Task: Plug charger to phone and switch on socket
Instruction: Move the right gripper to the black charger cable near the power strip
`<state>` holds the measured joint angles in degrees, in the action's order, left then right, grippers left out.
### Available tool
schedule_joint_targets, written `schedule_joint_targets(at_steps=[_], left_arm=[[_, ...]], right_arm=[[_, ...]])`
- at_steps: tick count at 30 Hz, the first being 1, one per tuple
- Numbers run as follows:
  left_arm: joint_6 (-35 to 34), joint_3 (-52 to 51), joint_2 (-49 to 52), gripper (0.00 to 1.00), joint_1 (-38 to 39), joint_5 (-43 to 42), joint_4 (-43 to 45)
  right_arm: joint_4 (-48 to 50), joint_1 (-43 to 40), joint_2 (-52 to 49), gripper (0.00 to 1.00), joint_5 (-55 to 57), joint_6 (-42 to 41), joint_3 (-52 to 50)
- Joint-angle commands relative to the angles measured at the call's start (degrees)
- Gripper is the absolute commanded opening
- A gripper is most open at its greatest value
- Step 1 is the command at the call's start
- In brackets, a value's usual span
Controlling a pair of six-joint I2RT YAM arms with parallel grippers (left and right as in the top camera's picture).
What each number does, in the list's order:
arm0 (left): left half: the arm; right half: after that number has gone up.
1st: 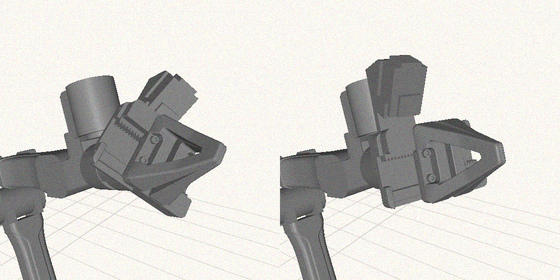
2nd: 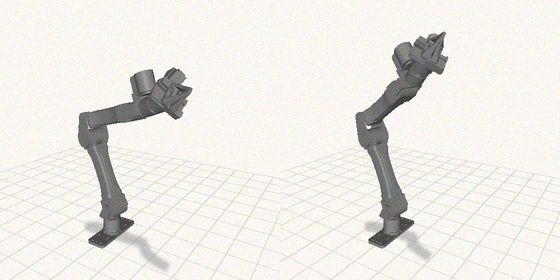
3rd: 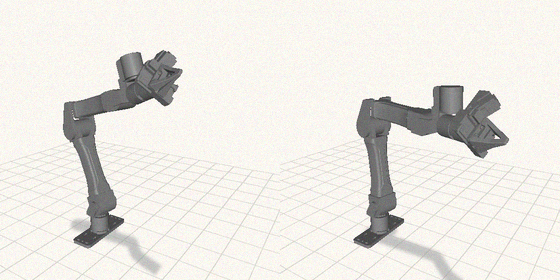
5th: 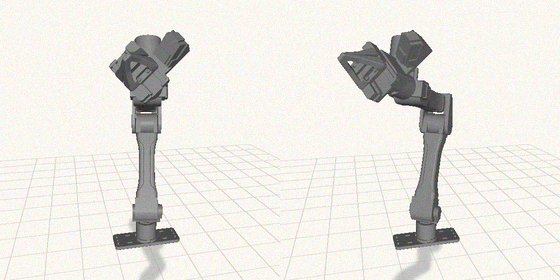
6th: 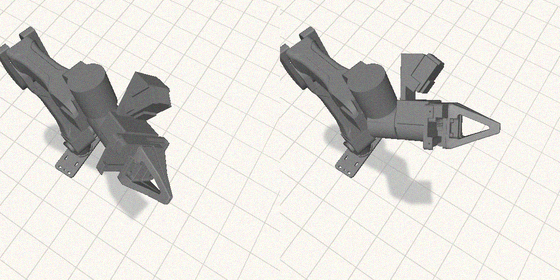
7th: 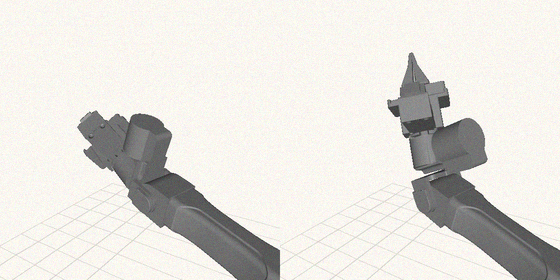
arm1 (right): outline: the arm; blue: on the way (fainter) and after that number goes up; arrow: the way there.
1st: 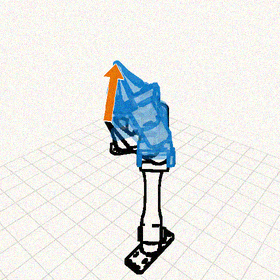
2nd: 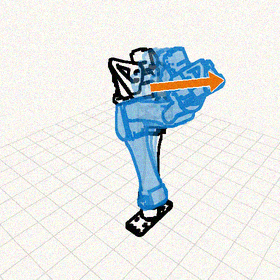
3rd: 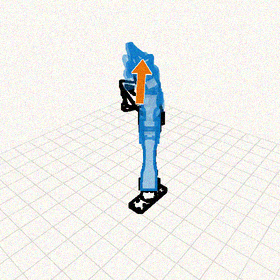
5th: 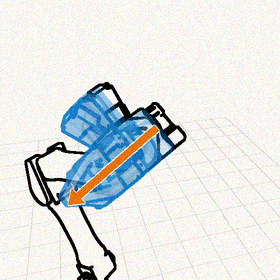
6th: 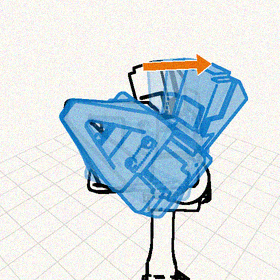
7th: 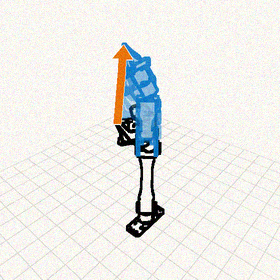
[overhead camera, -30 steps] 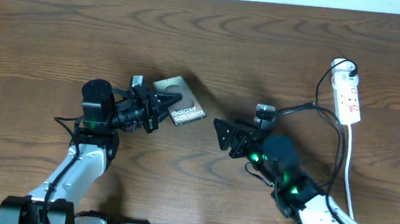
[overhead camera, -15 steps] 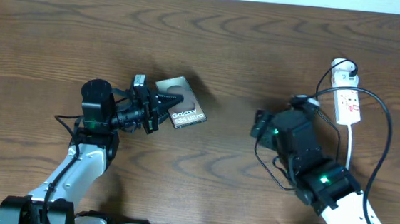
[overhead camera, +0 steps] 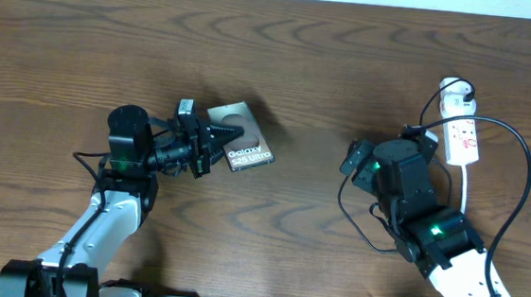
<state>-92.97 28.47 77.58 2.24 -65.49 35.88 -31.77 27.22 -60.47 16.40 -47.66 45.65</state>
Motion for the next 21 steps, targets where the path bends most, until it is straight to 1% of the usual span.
schedule_joint_targets(at_steps=[1,3,5,9,12,15,21], left_arm=[[0.79,0.48,-0.50,0.08,-0.35,-1.62,0.68],[0.79,0.48,-0.50,0.07,-0.35,-1.60,0.68],[0.79,0.48,-0.50,0.08,-0.35,-1.60,0.68],[0.79,0.48,-0.50,0.07,-0.35,-1.62,0.68],[0.79,0.48,-0.50,0.08,-0.35,-1.60,0.68],[0.76,0.48,-0.50,0.08,-0.35,-1.62,0.66],[0.76,0.48,-0.50,0.07,-0.35,-1.62,0.66]], right_arm=[[2.49,-0.20,-1.60,0.98,1.27,3.28,1.25],[2.62,-0.37,-3.26,0.99,1.36,3.45,2.36],[0.96,-0.74,-5.88,0.95,1.36,3.34,4.66],[-6.21,-1.79,-15.13,0.89,3.89,1.57,12.90],[-10.23,-2.27,-22.14,0.88,6.10,0.76,18.84],[-12.61,-2.27,-28.96,0.87,8.83,-1.95,23.32],[-13.73,-3.28,-39.15,0.81,11.69,-8.96,25.24]])
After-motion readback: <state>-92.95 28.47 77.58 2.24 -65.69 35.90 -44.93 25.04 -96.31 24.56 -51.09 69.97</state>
